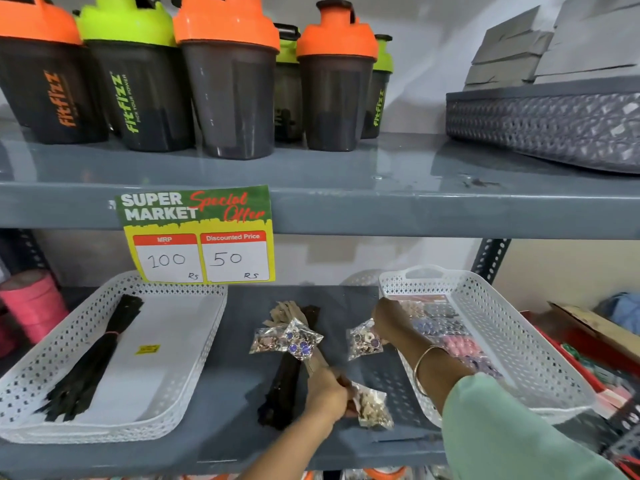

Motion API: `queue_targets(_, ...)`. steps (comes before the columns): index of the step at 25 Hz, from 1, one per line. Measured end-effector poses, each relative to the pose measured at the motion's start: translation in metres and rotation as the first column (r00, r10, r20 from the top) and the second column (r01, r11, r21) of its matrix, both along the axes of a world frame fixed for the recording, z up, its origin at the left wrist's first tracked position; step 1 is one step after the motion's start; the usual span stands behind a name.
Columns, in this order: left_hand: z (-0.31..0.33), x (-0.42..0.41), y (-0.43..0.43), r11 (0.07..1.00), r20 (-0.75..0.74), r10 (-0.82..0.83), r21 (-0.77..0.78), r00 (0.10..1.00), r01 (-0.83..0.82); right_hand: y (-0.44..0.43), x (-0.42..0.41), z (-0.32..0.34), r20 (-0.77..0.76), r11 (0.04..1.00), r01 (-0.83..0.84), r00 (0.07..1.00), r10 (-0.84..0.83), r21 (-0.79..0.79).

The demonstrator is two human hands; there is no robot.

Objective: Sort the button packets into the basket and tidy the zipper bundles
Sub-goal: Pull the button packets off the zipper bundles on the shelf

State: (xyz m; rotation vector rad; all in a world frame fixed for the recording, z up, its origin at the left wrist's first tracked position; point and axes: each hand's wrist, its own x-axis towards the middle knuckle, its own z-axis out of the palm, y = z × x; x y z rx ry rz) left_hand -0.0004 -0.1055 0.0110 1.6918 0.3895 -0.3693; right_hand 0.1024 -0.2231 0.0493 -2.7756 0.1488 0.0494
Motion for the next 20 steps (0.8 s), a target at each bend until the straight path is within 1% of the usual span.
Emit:
queue_targets(1,-0.002,0.0,-0.006,0.999,-0.037,0.024,-0.023,0.999,-0.025,0.003,-0.002,-0.001,0.004,1.0,0.003,1.0,-0.003,0.002)
queue_targets(3,-0.006,0.001,-0.013,0.997,-0.025,0.063,0.044,0.998,-0.062,0.006,-0.002,-0.005,0.032,0.999,0.038,0.999,-0.038,0.029)
queue_targets(4,-0.008,0.001,-0.014,0.993,0.007,0.08,0.09,0.997,-0.08,0.007,-0.003,-0.005,0.035,0.997,0.069,0.997,-0.07,0.04)
queue_targets(5,-0.007,-0.002,-0.011,0.985,0.049,0.104,0.137,0.993,-0.109,0.008,-0.004,-0.004,0.04,0.991,0.101,0.994,-0.105,0.09)
queue_targets(6,-0.009,-0.003,-0.009,0.968,0.122,0.098,0.218,0.988,-0.123,0.01,-0.005,-0.002,0.034,0.983,0.127,0.991,-0.133,0.132)
queue_targets(8,-0.006,0.002,0.006,0.95,0.204,0.068,0.287,0.977,-0.126,0.018,-0.004,-0.002,0.061,0.973,0.12,0.989,-0.134,0.195)
queue_targets(9,-0.002,0.008,0.017,0.942,0.26,0.093,0.29,0.961,-0.17,0.025,-0.003,-0.002,0.052,0.963,0.097,0.992,-0.114,0.25)
queue_targets(10,0.003,0.017,0.031,0.918,0.328,0.074,0.346,0.942,-0.193,0.031,0.001,-0.006,0.048,0.956,0.064,0.996,-0.081,0.287)
queue_targets(12,0.018,0.037,0.063,0.853,0.402,0.1,0.436,0.91,-0.287,0.047,0.006,-0.016,-0.025,0.92,0.051,0.999,-0.045,0.388)
queue_targets(13,0.022,0.048,0.078,0.816,0.406,0.12,0.479,0.906,-0.323,0.054,0.008,-0.022,-0.051,0.908,0.044,0.998,-0.025,0.416)
queue_targets(14,0.026,0.057,0.091,0.787,0.414,0.099,0.524,0.905,-0.326,0.061,0.007,-0.027,-0.081,0.901,0.048,0.997,-0.014,0.431)
queue_targets(16,0.017,0.076,0.11,0.746,0.368,-0.064,0.635,0.928,-0.2,0.071,0.006,-0.036,-0.132,0.88,0.07,0.991,-0.009,0.471)
queue_targets(18,-0.002,0.092,0.126,0.676,0.244,-0.227,0.737,0.943,-0.028,0.078,0.009,-0.045,-0.144,0.85,0.105,0.989,-0.035,0.516)
queue_targets(19,-0.009,0.096,0.131,0.653,0.188,-0.263,0.756,0.946,0.031,0.079,0.01,-0.047,-0.151,0.834,0.126,0.987,-0.052,0.536)
queue_targets(20,-0.018,0.102,0.136,0.646,0.168,-0.284,0.761,0.944,0.059,0.08,0.012,-0.05,-0.168,0.82,0.153,0.983,-0.071,0.551)
